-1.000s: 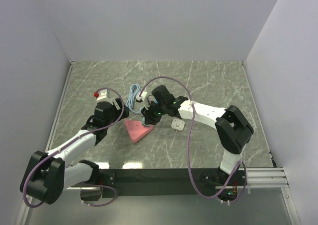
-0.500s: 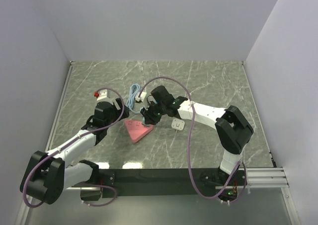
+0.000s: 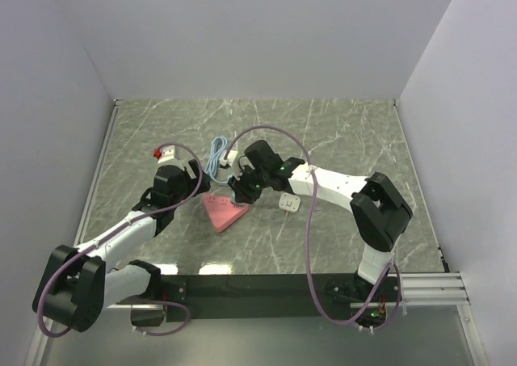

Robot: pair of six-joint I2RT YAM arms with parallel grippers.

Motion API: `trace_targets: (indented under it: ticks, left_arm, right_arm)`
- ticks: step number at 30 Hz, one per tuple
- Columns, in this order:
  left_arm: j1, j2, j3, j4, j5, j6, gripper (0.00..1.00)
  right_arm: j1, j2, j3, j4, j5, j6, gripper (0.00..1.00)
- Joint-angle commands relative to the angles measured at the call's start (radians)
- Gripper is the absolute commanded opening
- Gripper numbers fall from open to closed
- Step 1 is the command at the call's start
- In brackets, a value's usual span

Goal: Insert the plug

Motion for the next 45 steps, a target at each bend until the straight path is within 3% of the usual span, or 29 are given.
trace_targets:
  ticks: [1,25,31,45]
  left_arm:
    - [0.004,0.005,0.015,0.037,0.018,0.018,0.87]
    - [0.003,0.016,0.008,0.044,0.033,0.001,0.86]
    - [-0.002,0.015,-0.020,0.057,0.055,-0.027,0.82]
    - [-0.120,0.050,-0.051,0.035,-0.016,-0.083,0.80]
  right_arm:
    - [0.014,-0.034,-0.006,-0.056,0.018,-0.004,0.00]
    - [0.065,0.012,-0.012,-0.051,0.063,0.029,0.00]
    - [0.076,0.038,-0.023,-0.044,0.071,0.052,0.00]
    - [0.113,0.049,-0.080,-0.004,0.129,0.130,0.00]
